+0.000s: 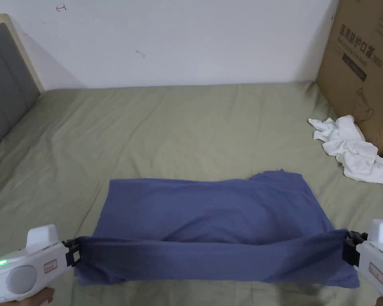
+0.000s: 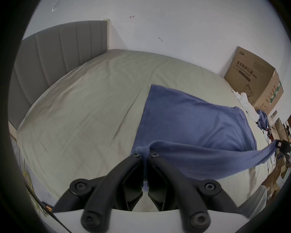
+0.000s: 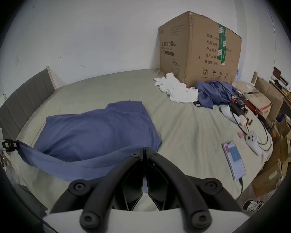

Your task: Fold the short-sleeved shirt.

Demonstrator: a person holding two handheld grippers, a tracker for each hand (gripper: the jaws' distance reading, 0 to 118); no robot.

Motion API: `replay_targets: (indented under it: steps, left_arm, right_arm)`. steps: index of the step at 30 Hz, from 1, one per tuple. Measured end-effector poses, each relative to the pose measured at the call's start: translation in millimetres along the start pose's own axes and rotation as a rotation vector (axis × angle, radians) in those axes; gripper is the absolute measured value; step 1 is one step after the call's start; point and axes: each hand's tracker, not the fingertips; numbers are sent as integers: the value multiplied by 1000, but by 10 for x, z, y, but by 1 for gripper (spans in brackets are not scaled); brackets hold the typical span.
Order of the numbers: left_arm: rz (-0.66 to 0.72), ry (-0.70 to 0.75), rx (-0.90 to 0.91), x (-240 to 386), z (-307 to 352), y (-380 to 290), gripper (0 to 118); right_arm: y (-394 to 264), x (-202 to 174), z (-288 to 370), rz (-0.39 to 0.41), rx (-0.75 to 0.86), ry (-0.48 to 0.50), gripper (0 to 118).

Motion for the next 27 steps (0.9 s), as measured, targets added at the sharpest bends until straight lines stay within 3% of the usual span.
replay_targets:
  steps: [7, 12, 20, 22, 24, 25, 26, 27]
  left_arm:
    - [-101, 37, -73, 220, -713, 299, 1]
    - [-130, 86, -185, 287, -1299, 265, 1]
    - [-125, 107, -264, 318, -1519, 220, 3]
    - [-131, 97, -254, 351, -1386, 302, 17]
    - [-111, 47, -171, 391, -1184, 403, 61]
    - [-96, 24, -118, 431, -1036, 461, 78]
    - [-84, 9, -66, 456, -909, 518, 95]
    - [-66, 0, -1, 496, -743, 578, 99]
  right_arm:
    - [110, 24, -805, 13, -114, -52, 0]
    - [30, -161, -1170, 8, -231, -87, 0]
    - [-84, -289, -1341, 10, -339, -102, 2]
    - [-12, -318, -1194, -6, -308, -97, 14]
    - [129, -265, -1076, -7, -239, -77, 71]
    - [220, -280, -952, -5, -192, -67, 89]
    - [306, -309, -810, -2, -140, -66, 95]
    - [406, -342, -634, 5, -75, -49, 95]
